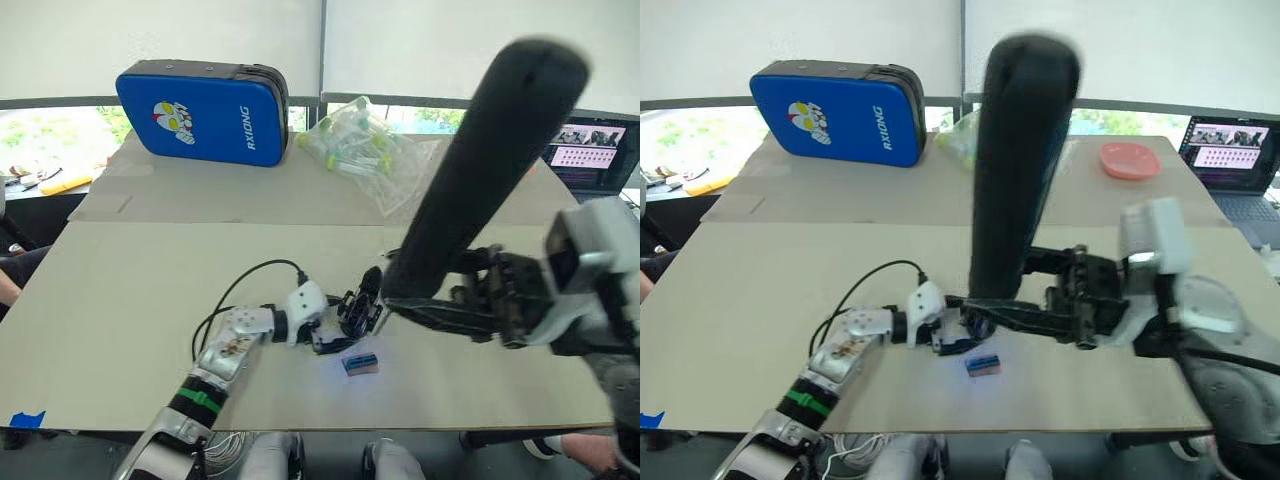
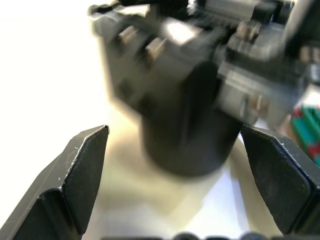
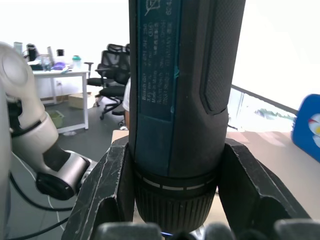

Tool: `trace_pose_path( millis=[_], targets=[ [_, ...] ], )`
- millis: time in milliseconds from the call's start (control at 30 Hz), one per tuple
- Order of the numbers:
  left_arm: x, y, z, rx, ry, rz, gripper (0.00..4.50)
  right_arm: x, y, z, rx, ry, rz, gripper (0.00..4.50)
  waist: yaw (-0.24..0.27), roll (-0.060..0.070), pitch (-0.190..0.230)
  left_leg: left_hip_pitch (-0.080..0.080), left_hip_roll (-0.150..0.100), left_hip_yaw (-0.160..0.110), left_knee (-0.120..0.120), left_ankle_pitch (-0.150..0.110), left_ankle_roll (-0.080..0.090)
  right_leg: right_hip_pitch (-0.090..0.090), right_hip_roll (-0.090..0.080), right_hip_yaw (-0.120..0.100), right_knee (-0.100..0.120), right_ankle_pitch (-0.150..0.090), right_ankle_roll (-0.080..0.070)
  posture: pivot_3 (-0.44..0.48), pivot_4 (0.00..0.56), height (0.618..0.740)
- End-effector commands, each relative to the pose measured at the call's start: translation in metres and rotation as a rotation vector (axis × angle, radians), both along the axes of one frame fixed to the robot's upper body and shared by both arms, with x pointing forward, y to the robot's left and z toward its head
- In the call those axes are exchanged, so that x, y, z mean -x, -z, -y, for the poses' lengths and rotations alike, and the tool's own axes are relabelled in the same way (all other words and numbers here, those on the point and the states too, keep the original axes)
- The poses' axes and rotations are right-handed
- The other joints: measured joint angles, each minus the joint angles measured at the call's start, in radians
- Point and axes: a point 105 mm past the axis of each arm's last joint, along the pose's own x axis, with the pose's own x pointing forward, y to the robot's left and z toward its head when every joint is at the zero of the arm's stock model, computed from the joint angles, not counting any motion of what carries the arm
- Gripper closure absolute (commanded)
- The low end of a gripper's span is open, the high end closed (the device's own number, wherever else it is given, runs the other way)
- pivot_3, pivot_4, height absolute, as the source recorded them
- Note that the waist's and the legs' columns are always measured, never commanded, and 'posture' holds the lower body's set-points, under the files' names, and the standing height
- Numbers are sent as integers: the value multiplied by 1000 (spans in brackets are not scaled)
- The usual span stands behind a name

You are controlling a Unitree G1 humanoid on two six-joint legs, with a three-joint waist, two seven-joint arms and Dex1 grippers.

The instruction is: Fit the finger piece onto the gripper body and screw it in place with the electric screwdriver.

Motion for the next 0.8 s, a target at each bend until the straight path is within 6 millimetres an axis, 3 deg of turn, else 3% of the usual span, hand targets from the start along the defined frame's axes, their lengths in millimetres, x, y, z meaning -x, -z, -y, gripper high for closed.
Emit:
trace_pose_path(
  millis=[33, 133, 267, 367, 533, 633, 800],
  targets=[
    [4, -19, -37, 102, -15, 30, 66, -2, -25, 33, 13, 118, 13, 2593, 0, -1, 2, 0, 0, 0, 0, 0, 0, -1, 0, 0, 0, 0, -1, 0, 150, 740],
    [22, -42, -60, 181, 85, 33, 66, -13, -25, 68, 142, 262, -48, 2593, 2, 0, 9, -1, 0, 0, 0, 0, -1, -3, 1, 0, 0, 0, -1, 0, 150, 740],
    [34, -53, -96, 129, 117, -62, 66, -28, -1, 132, 359, 467, -348, 2593, 14, 0, 13, -10, -2, 1, 3, 0, 0, -9, 1, -1, 0, 1, -1, 0, 150, 740],
    [33, -76, -110, 160, 115, -38, 66, -34, 38, 174, 559, 618, -660, 2593, 15, 4, 16, -11, -4, 2, 3, -1, 2, -9, 0, -1, -3, 3, 0, 0, 150, 740],
    [31, -87, -116, 166, 82, -27, 66, -48, 96, 234, 814, 884, -795, 2593, 6, 7, 19, -13, -4, 2, 3, -1, 2, -10, -2, -1, -7, 2, 7, 0, 150, 740],
    [32, -87, -115, 164, 68, -17, 66, -56, 118, 245, 841, 905, -838, 2593, 0, 12, 22, -15, -3, 3, 3, 0, 0, -14, -1, -1, -6, 7, 2, 0, 150, 740],
    [39, -84, -115, 156, 51, -22, 66, -68, 132, 243, 872, 872, -889, 2593, -20, 17, 26, -16, -2, 7, 3, 7, -10, -13, 2, -1, -1, 11, 9, 0, 150, 740]
  ],
)
